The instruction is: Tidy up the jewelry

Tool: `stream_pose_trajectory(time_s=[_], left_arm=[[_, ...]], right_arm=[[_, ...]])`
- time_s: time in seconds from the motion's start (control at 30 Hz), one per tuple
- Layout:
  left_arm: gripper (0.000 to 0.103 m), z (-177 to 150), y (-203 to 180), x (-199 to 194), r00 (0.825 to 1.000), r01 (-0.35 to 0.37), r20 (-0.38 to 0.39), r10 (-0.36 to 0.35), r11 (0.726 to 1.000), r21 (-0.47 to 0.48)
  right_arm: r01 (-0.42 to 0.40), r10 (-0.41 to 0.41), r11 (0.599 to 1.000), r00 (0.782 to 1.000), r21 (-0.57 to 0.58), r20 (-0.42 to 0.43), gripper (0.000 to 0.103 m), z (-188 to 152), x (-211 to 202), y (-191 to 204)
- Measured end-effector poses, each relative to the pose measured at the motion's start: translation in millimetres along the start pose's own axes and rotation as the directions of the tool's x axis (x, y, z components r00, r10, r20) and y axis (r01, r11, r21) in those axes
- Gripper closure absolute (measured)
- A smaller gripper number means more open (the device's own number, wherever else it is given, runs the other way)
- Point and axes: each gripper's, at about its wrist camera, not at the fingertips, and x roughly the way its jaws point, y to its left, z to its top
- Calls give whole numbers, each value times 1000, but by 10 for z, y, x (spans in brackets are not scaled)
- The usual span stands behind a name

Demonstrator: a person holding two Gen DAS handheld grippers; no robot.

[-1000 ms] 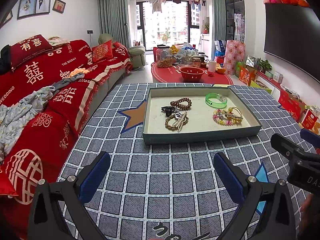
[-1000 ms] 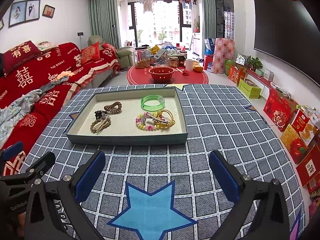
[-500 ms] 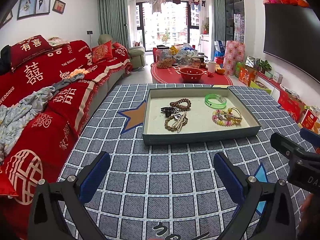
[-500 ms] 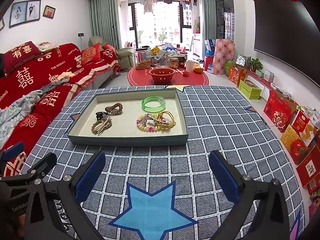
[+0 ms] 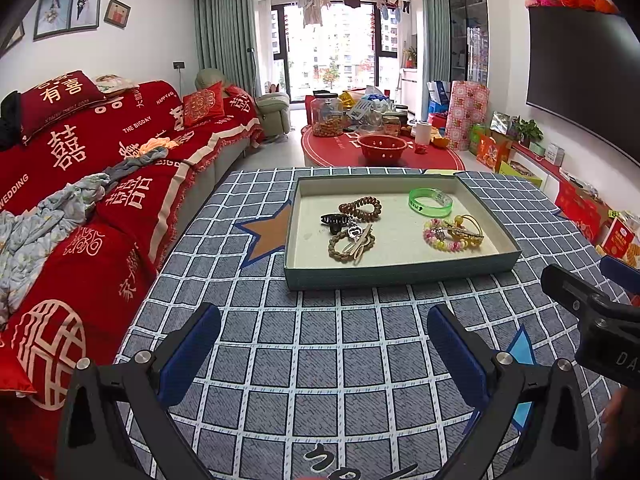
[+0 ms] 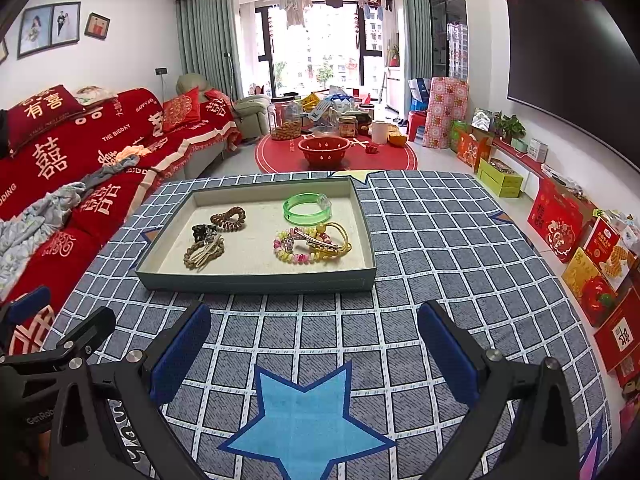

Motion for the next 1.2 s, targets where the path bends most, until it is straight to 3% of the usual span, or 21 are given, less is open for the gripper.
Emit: stream_pose_trajectory(time_s=[1.2], left_arm=[[0,21,-6,-26,1000,6,-4,-6,1000,6]], right_arm=[[0,0,1000,1000,0,4,0,-19,-2,-5]])
